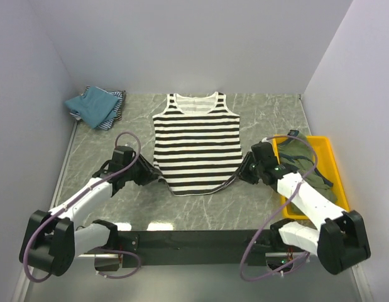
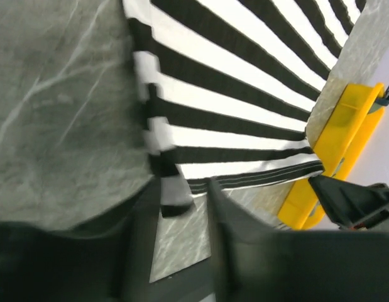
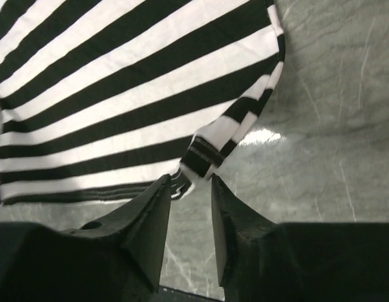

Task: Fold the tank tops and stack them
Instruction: Flatten the tank top out, then fold the tank top

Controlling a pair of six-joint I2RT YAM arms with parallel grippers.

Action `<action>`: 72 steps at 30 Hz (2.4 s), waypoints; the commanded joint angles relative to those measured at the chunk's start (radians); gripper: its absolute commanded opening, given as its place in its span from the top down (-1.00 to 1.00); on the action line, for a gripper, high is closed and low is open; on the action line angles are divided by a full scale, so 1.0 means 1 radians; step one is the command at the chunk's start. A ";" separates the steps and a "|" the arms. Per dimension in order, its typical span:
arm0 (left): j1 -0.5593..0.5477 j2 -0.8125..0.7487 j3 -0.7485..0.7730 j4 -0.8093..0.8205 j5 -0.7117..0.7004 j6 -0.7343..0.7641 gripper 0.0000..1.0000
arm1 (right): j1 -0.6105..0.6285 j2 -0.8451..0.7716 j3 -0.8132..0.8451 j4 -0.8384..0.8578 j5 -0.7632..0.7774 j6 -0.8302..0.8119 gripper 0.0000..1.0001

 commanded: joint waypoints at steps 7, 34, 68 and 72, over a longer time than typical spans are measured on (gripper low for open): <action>0.011 -0.104 0.221 -0.219 -0.069 0.188 -0.22 | 0.231 -0.147 0.078 -0.137 0.162 0.003 0.03; 0.303 0.985 1.084 0.079 0.167 0.425 0.01 | 0.845 1.023 1.146 -0.137 0.348 -0.100 0.14; 0.301 0.841 0.812 0.141 0.103 0.282 0.00 | 0.880 0.734 0.625 0.106 0.167 -0.071 1.00; 0.290 0.777 0.656 0.234 0.090 0.225 -0.01 | 0.897 0.616 0.491 0.149 0.120 -0.054 1.00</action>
